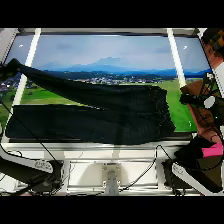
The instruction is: Fold the clothes and pants, and hang the long-sleeved shirts on hangers.
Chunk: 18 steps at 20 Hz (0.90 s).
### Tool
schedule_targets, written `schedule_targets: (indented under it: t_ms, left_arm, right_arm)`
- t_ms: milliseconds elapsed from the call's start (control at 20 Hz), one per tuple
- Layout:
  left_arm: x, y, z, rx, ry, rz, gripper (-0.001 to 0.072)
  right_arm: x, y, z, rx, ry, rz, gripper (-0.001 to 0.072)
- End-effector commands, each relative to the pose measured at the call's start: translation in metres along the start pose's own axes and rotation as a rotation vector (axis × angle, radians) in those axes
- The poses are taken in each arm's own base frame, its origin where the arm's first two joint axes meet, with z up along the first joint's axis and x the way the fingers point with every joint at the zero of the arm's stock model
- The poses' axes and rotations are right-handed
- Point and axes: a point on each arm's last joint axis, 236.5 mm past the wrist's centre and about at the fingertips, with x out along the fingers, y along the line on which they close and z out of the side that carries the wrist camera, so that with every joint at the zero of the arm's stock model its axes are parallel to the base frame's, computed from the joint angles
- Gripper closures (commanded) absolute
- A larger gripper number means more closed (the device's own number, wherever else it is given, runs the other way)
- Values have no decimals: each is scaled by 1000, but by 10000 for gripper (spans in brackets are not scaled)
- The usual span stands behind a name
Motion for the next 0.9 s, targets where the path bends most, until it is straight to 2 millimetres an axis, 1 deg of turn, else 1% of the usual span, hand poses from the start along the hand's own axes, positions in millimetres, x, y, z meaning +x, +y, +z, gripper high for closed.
schedule_targets:
  t_ms: [0,100,300,350,400,500,600,650,750,800,850]
  left_arm:
    - [-38,2,-19,46,113,58,676]
    - [-54,12,-52,73,261,103,675]
    - [-85,36,-101,169,508,189,675]
    - [-91,42,-111,171,557,211,674]
    - [-94,50,-112,183,568,242,674]
    - [-90,60,-101,207,526,285,673]
    - [-78,59,-76,226,409,282,673]
    - [-72,56,-61,237,338,276,674]
    - [-61,43,-34,241,210,236,674]
    - [-57,35,-23,234,159,210,674]
    - [-54,31,-18,228,133,195,674]
  right_arm:
    - [0,0,0,0,-2,0,261]
    - [0,0,0,0,-2,0,261]
    - [0,0,0,0,-2,0,261]
    - [0,0,0,0,-2,0,261]
    - [0,0,0,0,-2,0,262]
    - [0,0,3,0,-11,-1,261]
    - [0,0,6,0,-27,-2,261]
    - [0,-1,7,0,-32,-3,261]
    - [0,-1,8,0,-36,-3,261]
    - [0,-1,9,0,-38,-3,261]
    - [0,-1,9,0,-39,-3,262]
